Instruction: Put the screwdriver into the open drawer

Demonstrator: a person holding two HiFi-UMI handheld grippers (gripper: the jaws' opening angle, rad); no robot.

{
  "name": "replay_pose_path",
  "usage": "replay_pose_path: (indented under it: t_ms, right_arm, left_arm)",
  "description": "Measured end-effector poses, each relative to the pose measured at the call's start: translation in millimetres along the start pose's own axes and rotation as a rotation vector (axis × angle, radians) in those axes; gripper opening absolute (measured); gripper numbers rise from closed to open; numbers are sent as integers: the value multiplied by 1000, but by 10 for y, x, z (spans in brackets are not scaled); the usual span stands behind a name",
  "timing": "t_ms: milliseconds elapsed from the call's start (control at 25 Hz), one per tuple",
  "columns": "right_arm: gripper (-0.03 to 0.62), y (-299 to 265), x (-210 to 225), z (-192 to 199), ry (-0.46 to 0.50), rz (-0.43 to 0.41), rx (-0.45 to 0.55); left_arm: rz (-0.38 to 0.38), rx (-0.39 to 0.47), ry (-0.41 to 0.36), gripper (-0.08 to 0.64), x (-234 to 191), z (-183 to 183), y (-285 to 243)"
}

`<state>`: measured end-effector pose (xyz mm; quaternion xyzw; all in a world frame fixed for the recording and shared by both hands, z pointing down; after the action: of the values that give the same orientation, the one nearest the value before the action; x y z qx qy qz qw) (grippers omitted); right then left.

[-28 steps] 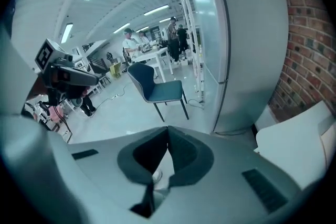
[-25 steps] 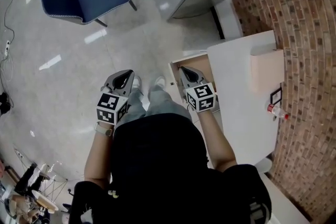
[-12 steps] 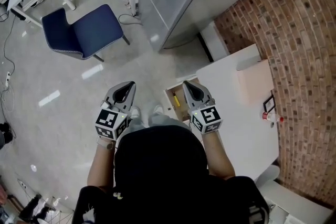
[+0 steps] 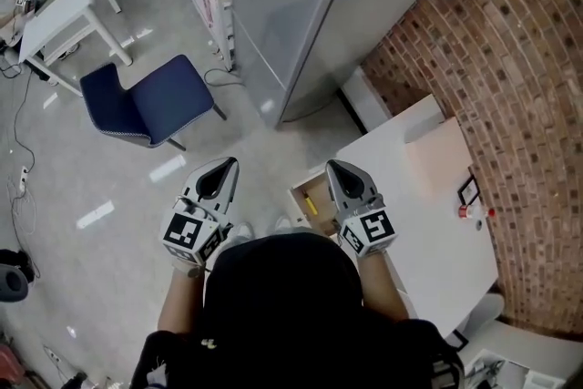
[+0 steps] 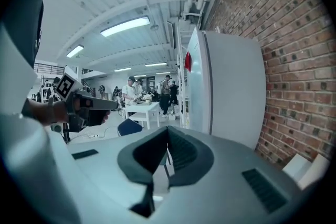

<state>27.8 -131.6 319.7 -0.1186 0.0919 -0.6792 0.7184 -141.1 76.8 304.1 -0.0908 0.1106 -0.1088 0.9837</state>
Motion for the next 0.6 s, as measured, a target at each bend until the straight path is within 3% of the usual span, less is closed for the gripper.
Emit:
replay_pose_path:
  t_ms: [600]
  right_arm:
    - [11, 87, 75, -117, -32, 18, 51]
  left_arm:
    - [27, 34, -56, 4, 77, -193, -80]
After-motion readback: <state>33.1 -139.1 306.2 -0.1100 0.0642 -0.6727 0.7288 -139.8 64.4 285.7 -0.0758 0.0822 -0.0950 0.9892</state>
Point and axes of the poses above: the fingertips, and each gripper's own axes: y backward along the fingers, x to its right, z out of its underside, the point moved 7 cm from there along y, backward along the fingers, and after that the axes turned 3 degrees about -x, right-handed, at the moved point
